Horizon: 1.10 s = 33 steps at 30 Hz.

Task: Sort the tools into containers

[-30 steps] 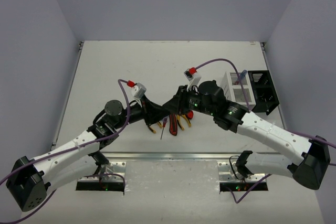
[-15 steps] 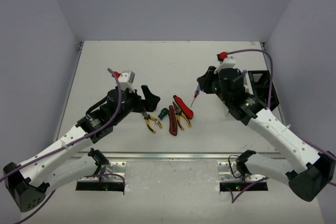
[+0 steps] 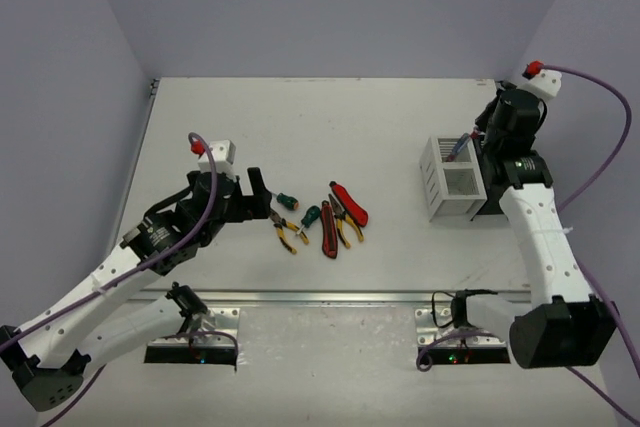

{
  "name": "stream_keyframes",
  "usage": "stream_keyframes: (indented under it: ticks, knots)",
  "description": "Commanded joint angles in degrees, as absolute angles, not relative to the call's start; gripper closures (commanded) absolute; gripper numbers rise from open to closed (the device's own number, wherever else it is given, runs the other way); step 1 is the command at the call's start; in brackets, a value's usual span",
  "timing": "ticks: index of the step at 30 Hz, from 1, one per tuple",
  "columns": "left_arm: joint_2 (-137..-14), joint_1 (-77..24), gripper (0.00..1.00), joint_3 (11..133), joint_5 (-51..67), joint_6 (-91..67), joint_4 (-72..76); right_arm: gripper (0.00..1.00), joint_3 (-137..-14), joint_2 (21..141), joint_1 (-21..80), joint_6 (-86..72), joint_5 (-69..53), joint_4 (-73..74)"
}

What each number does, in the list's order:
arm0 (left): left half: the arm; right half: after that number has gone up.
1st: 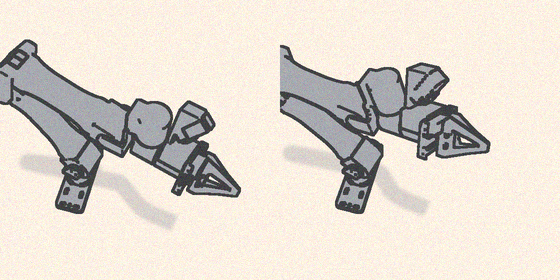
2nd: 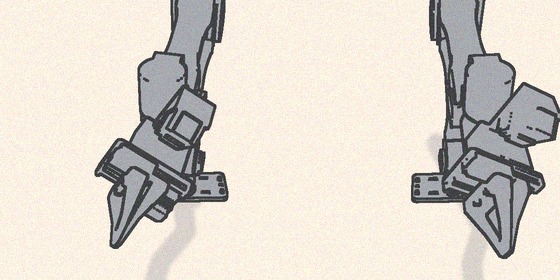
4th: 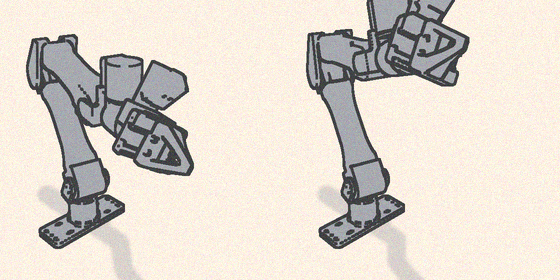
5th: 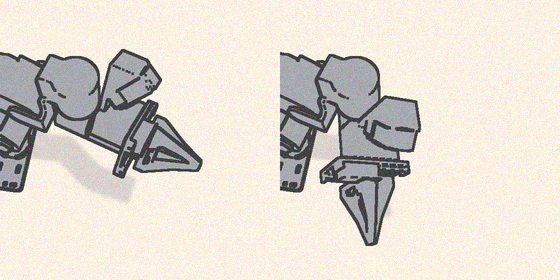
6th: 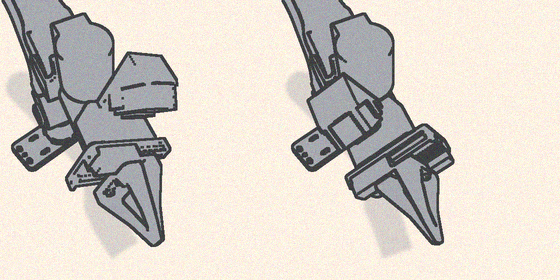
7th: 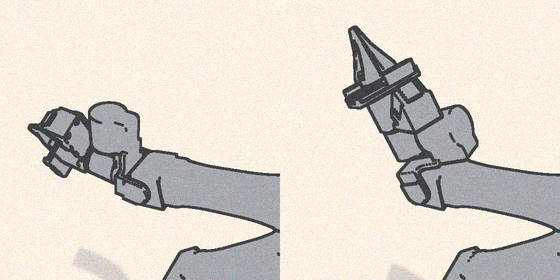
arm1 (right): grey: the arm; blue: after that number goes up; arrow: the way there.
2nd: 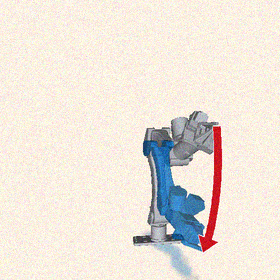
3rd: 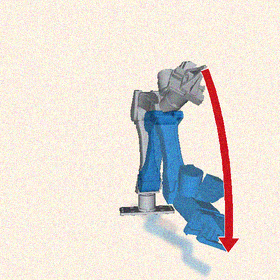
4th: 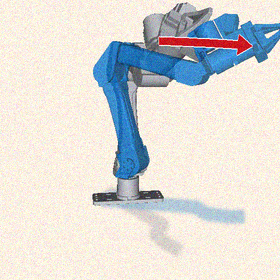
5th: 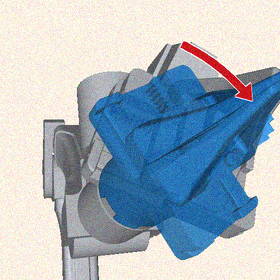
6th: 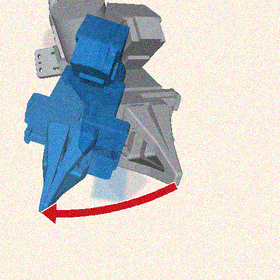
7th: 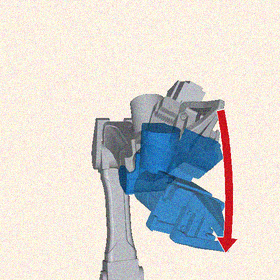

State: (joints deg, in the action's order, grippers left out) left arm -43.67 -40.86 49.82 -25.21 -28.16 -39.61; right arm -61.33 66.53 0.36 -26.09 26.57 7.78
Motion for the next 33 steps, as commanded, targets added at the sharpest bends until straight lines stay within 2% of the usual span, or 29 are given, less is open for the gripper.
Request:
stream_keyframes:
  ticks: [1,10,16,18,21,23,28,29,33]
  knots:
    - [-43.2,-41.1,0.00,49.1,-26.0,-25.2,-37.0,1.00,-61.2,70.3,-0.5,-25.1,27.9,-0.3]
    - [-42.4,-41.1,0.00,48.7,-25.5,-24.8,-36.7,1.00,-53.0,74.0,-2.1,-29.6,24.3,-8.9]
    - [-41.4,-40.7,0.00,48.6,-25.2,-24.6,-36.3,0.98,-48.6,74.1,-2.0,-30.4,22.5,-9.7]
    - [-41.3,-40.4,0.00,49.0,-26.3,-24.9,-36.9,0.82,-47.5,73.4,-2.0,-31.6,21.2,-9.3]
    - [-41.7,-40.4,0.00,50.0,-29.1,-27.8,-38.4,0.34,-47.8,72.6,-2.0,-32.7,19.7,-6.3]
    - [-42.5,-40.4,0.00,50.3,-28.9,-30.8,-38.5,0.20,-50.1,72.4,-2.0,-33.1,19.5,-2.4]
    - [-44.6,-40.3,0.00,45.8,-20.9,-36.7,-30.5,0.05,-55.3,69.3,-1.3,-33.7,15.7,6.0]
    - [-46.7,-40.3,0.00,44.4,-20.1,-39.0,-28.8,0.03,-58.3,67.8,2.0,-32.3,14.8,8.8]
    - [-54.1,-40.4,0.00,43.7,-22.4,-46.1,-28.5,0.03,-64.9,66.9,12.0,-27.6,9.8,21.8]
